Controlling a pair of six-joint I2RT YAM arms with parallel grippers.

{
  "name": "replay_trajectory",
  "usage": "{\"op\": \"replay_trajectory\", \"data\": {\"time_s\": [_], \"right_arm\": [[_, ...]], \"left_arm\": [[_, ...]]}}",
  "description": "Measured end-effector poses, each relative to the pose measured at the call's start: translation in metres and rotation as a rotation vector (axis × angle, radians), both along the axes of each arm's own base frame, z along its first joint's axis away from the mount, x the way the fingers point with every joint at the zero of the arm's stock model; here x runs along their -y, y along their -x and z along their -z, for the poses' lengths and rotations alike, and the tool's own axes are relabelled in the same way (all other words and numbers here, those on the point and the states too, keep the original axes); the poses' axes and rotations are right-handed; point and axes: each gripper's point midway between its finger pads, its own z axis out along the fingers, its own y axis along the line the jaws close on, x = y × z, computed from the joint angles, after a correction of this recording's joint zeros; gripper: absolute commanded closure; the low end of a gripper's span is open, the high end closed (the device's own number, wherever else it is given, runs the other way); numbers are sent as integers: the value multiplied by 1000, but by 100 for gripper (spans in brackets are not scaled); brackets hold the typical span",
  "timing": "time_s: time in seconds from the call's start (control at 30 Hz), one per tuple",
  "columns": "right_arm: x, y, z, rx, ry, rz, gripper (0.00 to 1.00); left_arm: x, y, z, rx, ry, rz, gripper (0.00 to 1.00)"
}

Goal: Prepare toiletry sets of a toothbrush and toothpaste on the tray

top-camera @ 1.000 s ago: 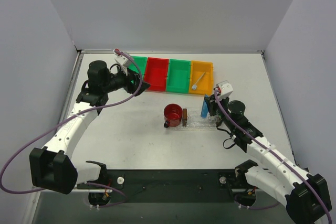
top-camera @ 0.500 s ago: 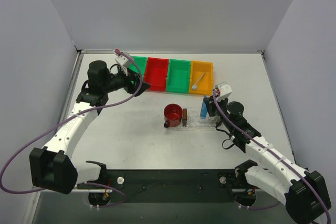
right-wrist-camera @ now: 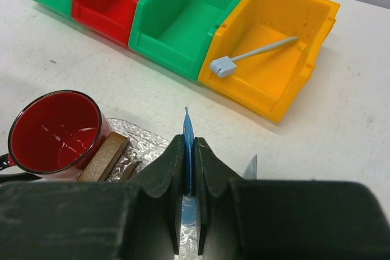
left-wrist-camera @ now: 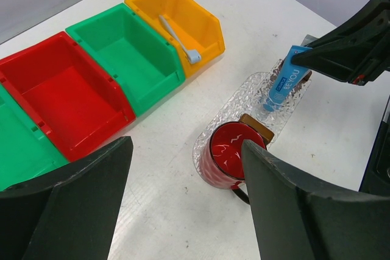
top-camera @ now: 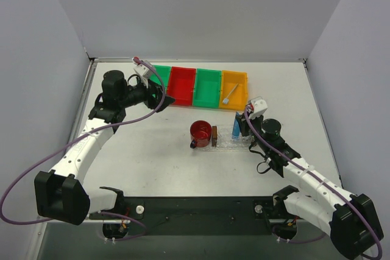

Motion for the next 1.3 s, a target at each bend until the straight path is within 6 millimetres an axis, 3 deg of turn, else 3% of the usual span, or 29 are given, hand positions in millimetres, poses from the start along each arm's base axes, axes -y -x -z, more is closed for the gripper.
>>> {"op": "replay_trajectory", "data": {"time_s": [0.57,1.3], "right_arm": [[-1,0,6,-6,6,-5,100],[1,0,6,-1,-1,-20,78]], "left_arm": [[1,2,4,-14,5,5,18],[2,3,4,-15,8,17,18]]}}
